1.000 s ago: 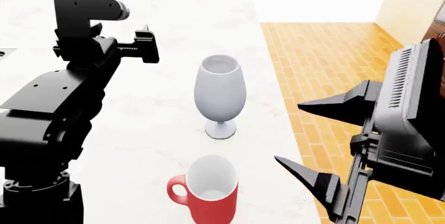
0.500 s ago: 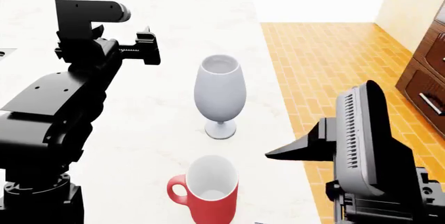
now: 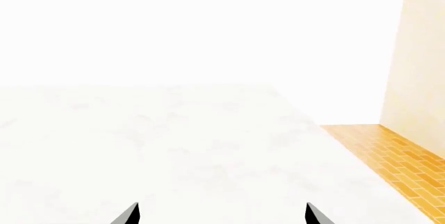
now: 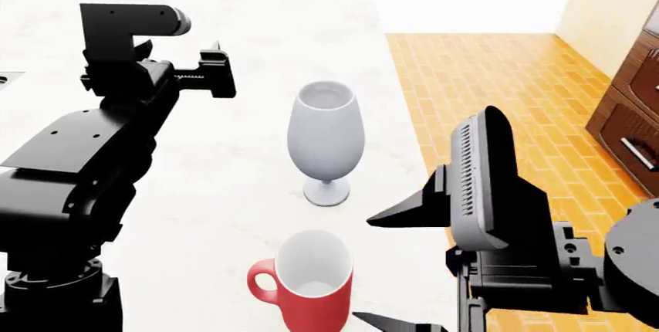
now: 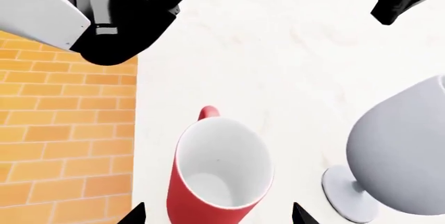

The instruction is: Pick the mug and wine glass and place them in the sink. Then turn on the water.

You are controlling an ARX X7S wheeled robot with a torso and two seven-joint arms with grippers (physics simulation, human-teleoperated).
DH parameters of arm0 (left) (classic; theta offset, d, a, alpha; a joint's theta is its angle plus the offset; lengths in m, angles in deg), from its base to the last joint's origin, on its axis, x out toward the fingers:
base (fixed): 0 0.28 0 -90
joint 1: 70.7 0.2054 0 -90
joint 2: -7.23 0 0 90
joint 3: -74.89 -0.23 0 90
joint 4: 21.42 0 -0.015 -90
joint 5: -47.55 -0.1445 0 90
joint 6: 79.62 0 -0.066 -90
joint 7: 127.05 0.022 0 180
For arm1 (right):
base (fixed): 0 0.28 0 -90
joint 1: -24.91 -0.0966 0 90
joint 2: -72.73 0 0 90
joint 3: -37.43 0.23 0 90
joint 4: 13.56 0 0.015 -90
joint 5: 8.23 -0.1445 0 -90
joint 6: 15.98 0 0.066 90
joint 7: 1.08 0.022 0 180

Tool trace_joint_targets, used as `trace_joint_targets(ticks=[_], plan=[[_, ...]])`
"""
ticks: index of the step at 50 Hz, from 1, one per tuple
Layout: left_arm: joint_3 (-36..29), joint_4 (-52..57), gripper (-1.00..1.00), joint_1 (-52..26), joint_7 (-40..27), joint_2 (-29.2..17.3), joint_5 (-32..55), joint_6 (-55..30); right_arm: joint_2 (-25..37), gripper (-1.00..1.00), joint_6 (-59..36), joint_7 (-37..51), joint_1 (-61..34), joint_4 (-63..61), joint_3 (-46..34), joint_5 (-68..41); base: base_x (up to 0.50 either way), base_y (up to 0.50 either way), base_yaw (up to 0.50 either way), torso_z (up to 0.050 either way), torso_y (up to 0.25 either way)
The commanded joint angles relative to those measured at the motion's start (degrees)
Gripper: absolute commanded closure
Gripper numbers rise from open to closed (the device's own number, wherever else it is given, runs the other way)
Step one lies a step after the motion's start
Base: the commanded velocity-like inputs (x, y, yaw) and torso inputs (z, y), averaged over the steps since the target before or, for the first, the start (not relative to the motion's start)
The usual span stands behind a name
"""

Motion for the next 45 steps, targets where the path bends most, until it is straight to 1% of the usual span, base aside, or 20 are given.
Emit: trace_joint_targets(ticks=[1, 19, 45], plan=[[-0.1, -0.6, -1.0, 0.0, 0.0, -0.1, 0.1, 0.5, -1.3, -1.0, 2.3, -0.4, -0.7, 3.1, -4.3, 2.8, 0.0, 0.0, 0.0, 0.0, 0.0], [-0.4, -1.0, -1.0, 0.0, -0.2, -0.3, 0.3, 0.8, -3.3, -1.0, 6.0, -1.4, -1.3, 6.6, -9.9, 6.0, 0.0, 0.0, 0.0, 0.0, 0.0], [-0.7, -1.6, -1.0, 0.0, -0.6, -0.5, 0.5, 1.5, -5.4, -1.0, 10.1, -2.3, -0.6, 9.9, -14.6, 8.8, 0.0, 0.0, 0.0, 0.0, 0.0]])
